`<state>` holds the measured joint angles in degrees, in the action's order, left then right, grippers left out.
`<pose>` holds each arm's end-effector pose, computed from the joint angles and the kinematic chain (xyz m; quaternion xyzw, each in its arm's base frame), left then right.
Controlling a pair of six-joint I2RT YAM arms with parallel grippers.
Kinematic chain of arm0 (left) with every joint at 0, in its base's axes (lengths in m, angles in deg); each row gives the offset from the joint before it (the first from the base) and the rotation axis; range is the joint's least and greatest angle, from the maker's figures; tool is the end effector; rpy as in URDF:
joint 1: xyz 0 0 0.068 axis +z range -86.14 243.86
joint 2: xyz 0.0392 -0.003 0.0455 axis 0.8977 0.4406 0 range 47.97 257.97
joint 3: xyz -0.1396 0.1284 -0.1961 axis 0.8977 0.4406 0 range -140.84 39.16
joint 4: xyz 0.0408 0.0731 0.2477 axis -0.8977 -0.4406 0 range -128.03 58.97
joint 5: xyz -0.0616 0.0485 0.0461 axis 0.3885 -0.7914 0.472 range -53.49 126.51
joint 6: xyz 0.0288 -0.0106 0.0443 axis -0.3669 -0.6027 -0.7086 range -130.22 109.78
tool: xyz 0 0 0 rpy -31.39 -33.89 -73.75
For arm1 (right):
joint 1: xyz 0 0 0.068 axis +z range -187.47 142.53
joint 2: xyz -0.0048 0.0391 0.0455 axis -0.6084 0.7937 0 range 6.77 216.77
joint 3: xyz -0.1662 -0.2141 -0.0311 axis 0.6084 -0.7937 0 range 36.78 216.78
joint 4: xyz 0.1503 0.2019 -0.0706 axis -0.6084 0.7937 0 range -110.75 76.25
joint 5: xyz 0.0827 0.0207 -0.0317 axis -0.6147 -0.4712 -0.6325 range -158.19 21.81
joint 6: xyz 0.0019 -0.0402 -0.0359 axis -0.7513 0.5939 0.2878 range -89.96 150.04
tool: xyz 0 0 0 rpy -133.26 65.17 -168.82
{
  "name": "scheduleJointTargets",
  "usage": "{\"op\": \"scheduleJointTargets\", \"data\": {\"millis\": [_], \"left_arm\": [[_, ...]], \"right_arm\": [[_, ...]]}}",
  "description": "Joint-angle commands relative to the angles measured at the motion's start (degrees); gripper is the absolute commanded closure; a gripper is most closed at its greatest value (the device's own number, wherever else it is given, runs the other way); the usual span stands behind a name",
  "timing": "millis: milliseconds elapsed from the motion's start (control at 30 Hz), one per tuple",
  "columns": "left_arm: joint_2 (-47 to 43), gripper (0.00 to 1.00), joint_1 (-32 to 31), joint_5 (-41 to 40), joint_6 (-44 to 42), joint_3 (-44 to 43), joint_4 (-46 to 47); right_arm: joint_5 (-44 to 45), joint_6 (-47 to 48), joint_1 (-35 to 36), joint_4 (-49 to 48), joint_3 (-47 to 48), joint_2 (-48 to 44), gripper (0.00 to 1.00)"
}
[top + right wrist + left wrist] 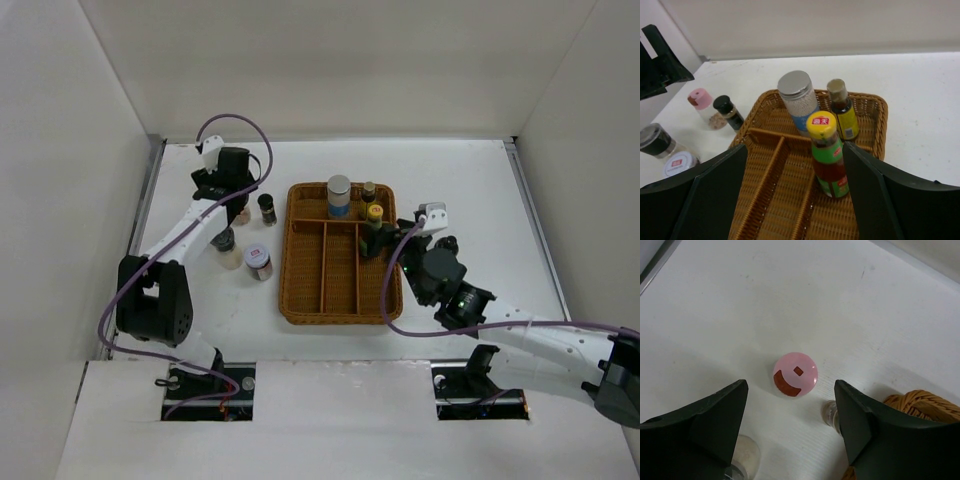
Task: Organize the condiment bottles
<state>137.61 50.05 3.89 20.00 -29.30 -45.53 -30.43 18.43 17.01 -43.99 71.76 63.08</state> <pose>0.3473 -0.0656 0.2844 -0.2488 0.8269 0.0674 0.4999 0.1488 0.1711 0.3034 -0.0239 0.6973 0.1823 0.6928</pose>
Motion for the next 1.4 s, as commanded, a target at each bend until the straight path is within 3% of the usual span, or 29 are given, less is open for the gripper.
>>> {"op": "scheduleJointTargets", "data": {"millis": [0,533,700,867,1133,1367], "left_arm": [[1.8,0.32,0.7,3.5,0.1,-2.9,-2.5],[9.4,0.39,3.8,7.9,0.7,-4.7,1.1],[9.8,0.55,4.4,8.6,0.6,-5.4,2.2],[5.9,0.65,4.4,6.7,-0.1,-5.4,3.6],[-7.6,0.62,2.4,1.3,-2.3,-5.7,11.6],[-11.8,0.6,-7.8,6.3,-1.7,-6.0,9.9]], "right_arm": [[1.4,-2.2,0.2,-4.1,-1.5,-1.6,0.16],[0.5,-2.9,0.3,-4.8,-2.0,-0.9,0.16],[-0.1,-3.0,0.3,-4.8,-1.9,-0.2,0.16],[-0.5,-3.1,0.3,-4.9,-1.9,0.0,0.17],[-1.0,-3.1,0.3,-5.2,-2.2,0.5,0.18],[-0.4,-3.3,-0.2,-5.5,-2.7,0.1,0.17]]}}
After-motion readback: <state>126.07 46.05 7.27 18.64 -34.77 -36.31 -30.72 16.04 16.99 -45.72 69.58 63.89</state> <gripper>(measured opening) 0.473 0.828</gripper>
